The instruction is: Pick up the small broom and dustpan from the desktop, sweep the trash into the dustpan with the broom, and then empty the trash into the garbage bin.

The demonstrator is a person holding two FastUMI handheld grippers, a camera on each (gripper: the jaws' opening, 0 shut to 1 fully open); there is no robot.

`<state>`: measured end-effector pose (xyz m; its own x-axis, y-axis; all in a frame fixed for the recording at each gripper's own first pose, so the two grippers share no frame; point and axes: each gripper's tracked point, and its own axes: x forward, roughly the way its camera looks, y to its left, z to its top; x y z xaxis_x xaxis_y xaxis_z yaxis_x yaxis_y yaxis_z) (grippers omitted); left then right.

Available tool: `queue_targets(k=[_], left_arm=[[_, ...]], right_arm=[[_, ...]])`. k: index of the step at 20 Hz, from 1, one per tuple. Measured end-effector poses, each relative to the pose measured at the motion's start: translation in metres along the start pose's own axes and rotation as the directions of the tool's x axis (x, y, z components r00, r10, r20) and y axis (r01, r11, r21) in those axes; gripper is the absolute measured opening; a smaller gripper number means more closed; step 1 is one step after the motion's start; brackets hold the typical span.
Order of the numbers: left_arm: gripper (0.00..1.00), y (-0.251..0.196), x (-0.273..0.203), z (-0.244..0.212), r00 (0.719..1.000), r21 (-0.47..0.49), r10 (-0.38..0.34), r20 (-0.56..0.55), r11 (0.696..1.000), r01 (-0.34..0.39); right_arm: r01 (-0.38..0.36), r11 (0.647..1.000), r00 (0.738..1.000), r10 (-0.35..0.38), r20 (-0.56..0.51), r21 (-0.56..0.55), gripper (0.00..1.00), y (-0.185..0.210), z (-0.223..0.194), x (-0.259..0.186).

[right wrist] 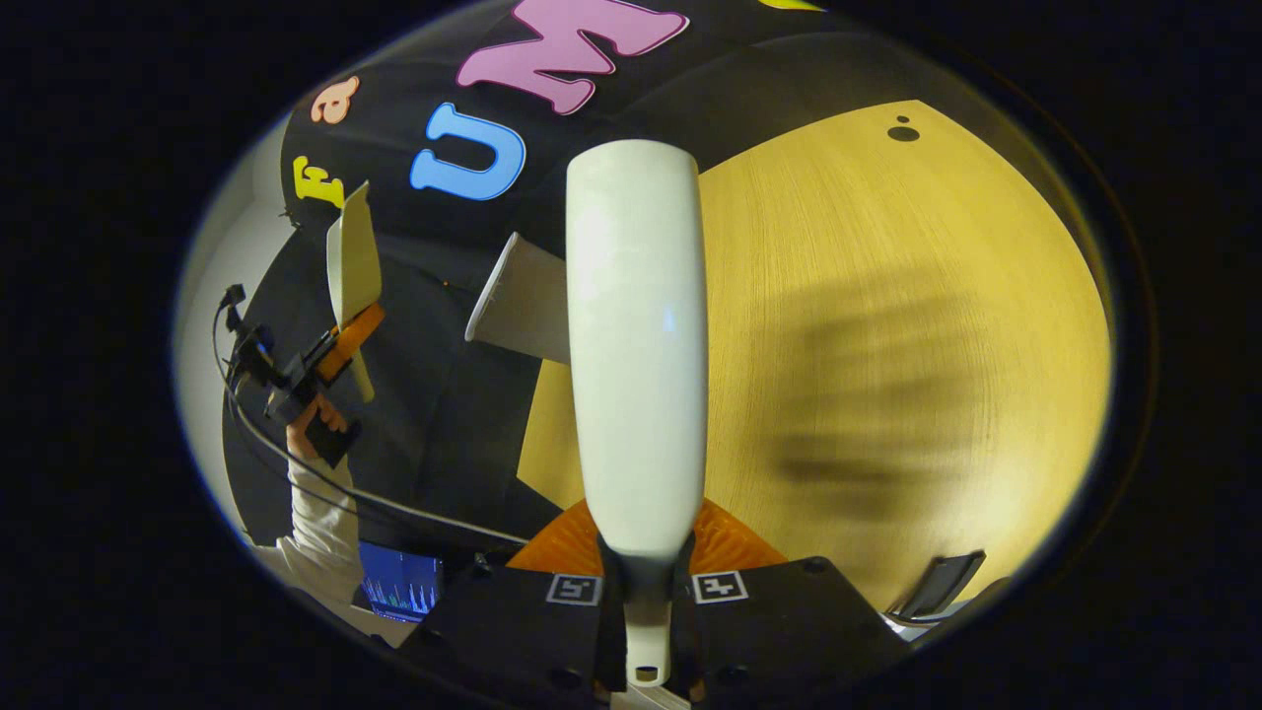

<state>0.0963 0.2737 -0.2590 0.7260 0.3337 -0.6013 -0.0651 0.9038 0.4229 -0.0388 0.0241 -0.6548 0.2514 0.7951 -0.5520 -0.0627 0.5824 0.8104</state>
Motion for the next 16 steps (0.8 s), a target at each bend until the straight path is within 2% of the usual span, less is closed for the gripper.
queue_targets(k=[2, 4, 6, 7, 9, 10, 11, 13, 14, 15, 16], left_arm=[[0.27, -0.052, 0.003, -0.017, 0.995, -0.105, -0.097, -0.03, 0.99, 0.094], [0.27, -0.113, 0.008, -0.046, 0.967, -0.214, -0.231, -0.108, 0.955, 0.204], [0.27, -0.168, 0.012, -0.081, 0.905, -0.347, -0.371, -0.209, 0.893, 0.286], [0.28, -0.186, 0.018, -0.097, 0.876, -0.387, -0.411, -0.25, 0.872, 0.299], [0.27, -0.212, 0.034, -0.134, 0.833, -0.397, -0.409, -0.373, 0.882, 0.255], [0.27, -0.223, 0.043, -0.153, 0.801, -0.395, -0.413, -0.433, 0.886, 0.244], [0.28, -0.237, 0.05, -0.172, 0.748, -0.398, -0.438, -0.498, 0.882, 0.251], [0.28, -0.242, 0.065, -0.186, 0.619, -0.429, -0.481, -0.621, 0.87, 0.244], [0.28, -0.241, 0.071, -0.194, 0.578, -0.424, -0.472, -0.666, 0.877, 0.227], [0.28, -0.243, 0.072, -0.196, 0.563, -0.411, -0.454, -0.69, 0.887, 0.212], [0.28, -0.242, 0.073, -0.194, 0.56, -0.396, -0.437, -0.704, 0.896, 0.2]], right_arm=[[0.024, 1.0, 1.0, -0.025, 0.017, 0.018, 0.19, 0.006, 0.012, 0.01], [0.091, 0.995, 0.996, -0.092, 0.01, 0.025, 0.19, -0.003, 0.015, 0.023], [0.163, 0.986, 0.986, -0.163, -0.018, 0.029, 0.19, -0.018, 0.01, 0.033], [0.198, 0.98, 0.98, -0.197, -0.031, 0.026, 0.19, -0.025, 0.005, 0.037], [0.289, 0.957, 0.954, -0.288, -0.078, -0.004, 0.19, -0.048, -0.007, 0.047], [0.315, 0.949, 0.944, -0.314, -0.104, -0.012, 0.19, -0.057, -0.013, 0.053], [0.327, 0.945, 0.937, -0.327, -0.12, -0.015, 0.19, -0.06, -0.018, 0.065], [0.392, 0.92, 0.898, -0.388, -0.21, -0.02, 0.19, -0.08, -0.037, 0.08], [0.43, 0.902, 0.873, -0.424, -0.241, -0.034, 0.19, -0.088, -0.045, 0.082], [0.469, 0.881, 0.846, -0.467, -0.259, -0.058, 0.19, -0.101, -0.049, 0.083], [0.503, 0.86, 0.818, -0.504, -0.278, -0.08, 0.19, -0.111, -0.057, 0.083]])
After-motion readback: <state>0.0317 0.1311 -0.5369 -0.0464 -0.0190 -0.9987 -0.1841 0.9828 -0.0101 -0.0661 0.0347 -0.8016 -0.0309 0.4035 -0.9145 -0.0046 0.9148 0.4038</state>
